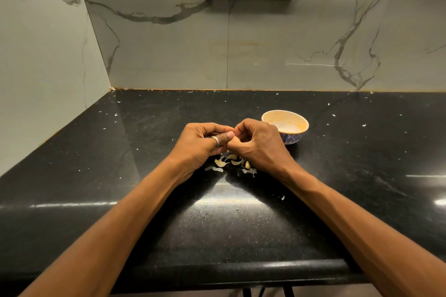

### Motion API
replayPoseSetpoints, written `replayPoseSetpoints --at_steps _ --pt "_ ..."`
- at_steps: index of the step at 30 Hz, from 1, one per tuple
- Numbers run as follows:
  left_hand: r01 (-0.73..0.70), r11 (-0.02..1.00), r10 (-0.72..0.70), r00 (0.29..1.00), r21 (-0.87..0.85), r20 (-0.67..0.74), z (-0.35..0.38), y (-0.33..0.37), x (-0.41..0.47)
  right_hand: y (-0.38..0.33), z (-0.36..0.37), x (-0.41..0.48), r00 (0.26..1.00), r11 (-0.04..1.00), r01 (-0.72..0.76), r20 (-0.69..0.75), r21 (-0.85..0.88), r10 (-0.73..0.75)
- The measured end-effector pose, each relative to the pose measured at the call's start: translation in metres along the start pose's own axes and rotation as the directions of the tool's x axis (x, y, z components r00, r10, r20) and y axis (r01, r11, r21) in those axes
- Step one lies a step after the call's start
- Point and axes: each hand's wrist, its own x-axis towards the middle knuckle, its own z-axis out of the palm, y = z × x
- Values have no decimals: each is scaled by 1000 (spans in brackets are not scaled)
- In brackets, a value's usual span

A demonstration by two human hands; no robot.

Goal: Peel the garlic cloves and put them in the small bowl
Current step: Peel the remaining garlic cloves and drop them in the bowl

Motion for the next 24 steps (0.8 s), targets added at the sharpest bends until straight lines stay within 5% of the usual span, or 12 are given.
replayPoseSetpoints --at_steps 24 --pt "-70 965 119 976 254 -183 -8 -7 9 -1 -17 10 998 990 -46 42 133 41"
